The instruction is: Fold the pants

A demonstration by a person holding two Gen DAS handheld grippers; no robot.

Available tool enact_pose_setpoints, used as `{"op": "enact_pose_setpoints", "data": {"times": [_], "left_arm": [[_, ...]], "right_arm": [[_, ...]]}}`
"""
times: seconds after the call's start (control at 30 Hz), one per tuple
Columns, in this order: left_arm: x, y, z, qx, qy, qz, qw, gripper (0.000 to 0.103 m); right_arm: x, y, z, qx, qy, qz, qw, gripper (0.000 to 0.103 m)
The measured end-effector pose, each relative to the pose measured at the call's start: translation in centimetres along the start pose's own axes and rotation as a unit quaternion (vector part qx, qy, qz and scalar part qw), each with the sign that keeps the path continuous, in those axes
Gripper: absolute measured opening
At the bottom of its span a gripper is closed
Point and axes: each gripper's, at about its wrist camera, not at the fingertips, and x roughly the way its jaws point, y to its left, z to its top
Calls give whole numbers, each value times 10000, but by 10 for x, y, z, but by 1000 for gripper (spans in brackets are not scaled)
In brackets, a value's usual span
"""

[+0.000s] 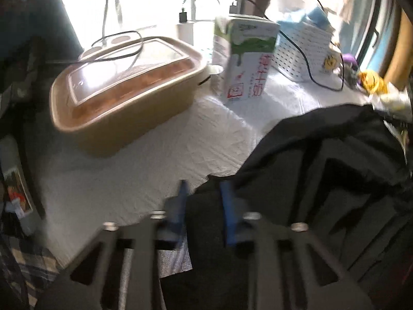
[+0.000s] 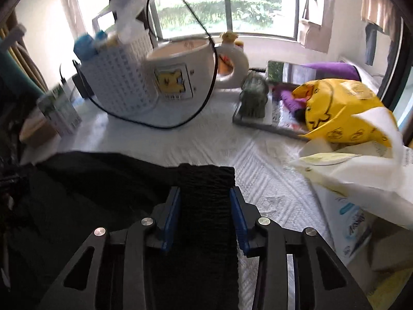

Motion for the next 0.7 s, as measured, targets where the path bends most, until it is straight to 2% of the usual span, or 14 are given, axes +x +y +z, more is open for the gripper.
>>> {"op": "enact_pose_setpoints", "data": {"times": [0.03,0.13,0.2,0.37,0.53,0.6,0.7], "left_arm": [[-1,-1,0,47,-70,62,9999,13],[-8,-3,5,242,-420,581,9971,8],[-16,-2,14,239,-680,811,9941,7],[-29,1,36,211,-1165,1132,9865,7],[-35,5,51,289,-1591,1437,9763,7],[-32,2,54,412,-1693,1514,9730,8],[-19,0,59,525,-1542,1593,9737,10]], "right_arm": [[-1,2,1,-55,-52,-88,9999,22],[-13,11,9,-249,-365,-379,9983,18],[-21,15,17,-328,-563,-544,9964,1],[-22,9,45,-213,-784,-581,9950,1],[-18,11,56,-285,-838,-678,9938,1],[-19,8,60,-250,-888,-768,9928,1],[-14,-1,63,-146,-875,-882,9921,1]]}}
